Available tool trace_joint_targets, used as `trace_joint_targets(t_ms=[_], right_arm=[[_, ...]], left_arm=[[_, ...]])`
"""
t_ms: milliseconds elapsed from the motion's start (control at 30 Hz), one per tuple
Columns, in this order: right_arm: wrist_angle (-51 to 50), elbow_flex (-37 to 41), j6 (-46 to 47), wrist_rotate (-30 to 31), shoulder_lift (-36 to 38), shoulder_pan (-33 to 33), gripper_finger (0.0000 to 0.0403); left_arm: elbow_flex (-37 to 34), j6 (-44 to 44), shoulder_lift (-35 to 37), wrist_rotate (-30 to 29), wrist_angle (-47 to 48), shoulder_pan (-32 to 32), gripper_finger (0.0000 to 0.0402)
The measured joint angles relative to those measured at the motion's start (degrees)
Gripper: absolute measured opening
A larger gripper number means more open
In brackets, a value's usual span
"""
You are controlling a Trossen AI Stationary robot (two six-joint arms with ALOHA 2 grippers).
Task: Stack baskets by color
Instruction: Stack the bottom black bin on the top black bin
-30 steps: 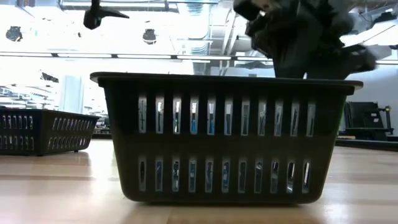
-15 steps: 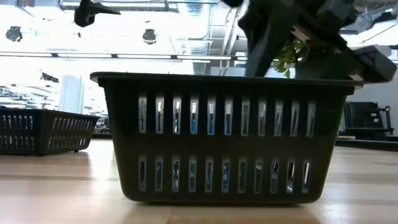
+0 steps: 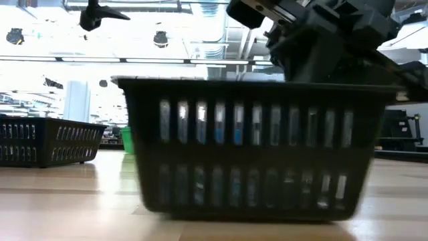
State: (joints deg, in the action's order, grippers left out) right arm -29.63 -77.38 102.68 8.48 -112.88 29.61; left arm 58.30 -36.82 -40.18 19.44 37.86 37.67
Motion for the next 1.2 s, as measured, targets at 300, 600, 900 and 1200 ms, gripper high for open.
trace_joint_targets(t_ms=[300,600,900,1200], right_arm=[[-0.9,0.0,0.9,7.3,1.4,-1.9,0.0009],[-31.9,0.0,9.9,22.0,13.9,-7.0,0.0005],[-60.3,2.7,24.0,32.6,26.7,-14.6,0.0004],[-44.9,20.8,24.3,35.9,35.1,-22.9,0.0003]], left_arm=[[0.0,0.3,-0.1,-1.3,0.0,0.0,0.0253],[0.0,0.9,0.0,-2.0,0.0,0.0,0.0253],[0.0,3.2,0.0,-4.4,0.0,0.0,0.0253],[0.0,3.3,0.0,-6.0,0.0,0.0,0.0253]])
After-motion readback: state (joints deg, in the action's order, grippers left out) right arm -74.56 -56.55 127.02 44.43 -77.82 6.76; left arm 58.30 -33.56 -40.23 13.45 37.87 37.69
